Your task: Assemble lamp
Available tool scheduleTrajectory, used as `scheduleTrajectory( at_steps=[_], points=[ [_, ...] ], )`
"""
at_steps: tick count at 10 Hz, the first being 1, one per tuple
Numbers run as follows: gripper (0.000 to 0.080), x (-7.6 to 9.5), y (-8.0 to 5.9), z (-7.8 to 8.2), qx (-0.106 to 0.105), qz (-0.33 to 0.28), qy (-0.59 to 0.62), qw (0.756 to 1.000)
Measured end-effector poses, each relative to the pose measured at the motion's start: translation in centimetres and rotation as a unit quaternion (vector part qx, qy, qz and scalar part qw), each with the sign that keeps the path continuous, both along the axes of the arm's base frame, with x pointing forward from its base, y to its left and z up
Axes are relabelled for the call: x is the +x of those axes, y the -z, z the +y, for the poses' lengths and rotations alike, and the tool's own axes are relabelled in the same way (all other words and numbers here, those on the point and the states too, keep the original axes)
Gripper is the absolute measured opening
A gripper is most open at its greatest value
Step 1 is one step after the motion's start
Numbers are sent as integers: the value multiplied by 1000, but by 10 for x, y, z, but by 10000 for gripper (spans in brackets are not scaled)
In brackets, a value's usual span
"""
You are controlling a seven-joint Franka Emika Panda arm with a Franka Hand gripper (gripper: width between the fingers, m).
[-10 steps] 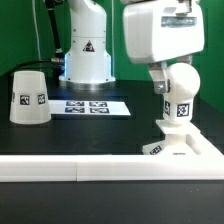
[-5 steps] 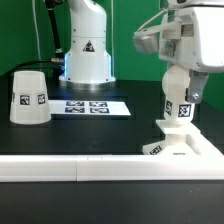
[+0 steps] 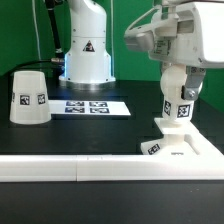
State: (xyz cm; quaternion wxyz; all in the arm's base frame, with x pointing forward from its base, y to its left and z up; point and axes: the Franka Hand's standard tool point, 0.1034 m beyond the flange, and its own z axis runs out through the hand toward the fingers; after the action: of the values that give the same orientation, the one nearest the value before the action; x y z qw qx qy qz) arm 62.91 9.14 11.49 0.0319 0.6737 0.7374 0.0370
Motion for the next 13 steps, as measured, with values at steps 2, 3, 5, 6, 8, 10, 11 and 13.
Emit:
scheduleTrajectory(
  at_steps=[2,3,5,6,8,10,11,13],
  points=[
    [574,0,0,0,0,0,2,1000],
    [574,0,0,-1,2,0,17,1000],
    [574,-4,0,-16,14,-11,73,997],
    [574,-8,0,-19,25,-18,129,991],
    [574,-13,1,-23,46,-32,217,975],
    [576,-13,2,-21,65,-34,306,949],
    [576,-12,2,-20,72,-32,345,935],
    [576,-12,1,-21,79,-30,396,914]
  ],
)
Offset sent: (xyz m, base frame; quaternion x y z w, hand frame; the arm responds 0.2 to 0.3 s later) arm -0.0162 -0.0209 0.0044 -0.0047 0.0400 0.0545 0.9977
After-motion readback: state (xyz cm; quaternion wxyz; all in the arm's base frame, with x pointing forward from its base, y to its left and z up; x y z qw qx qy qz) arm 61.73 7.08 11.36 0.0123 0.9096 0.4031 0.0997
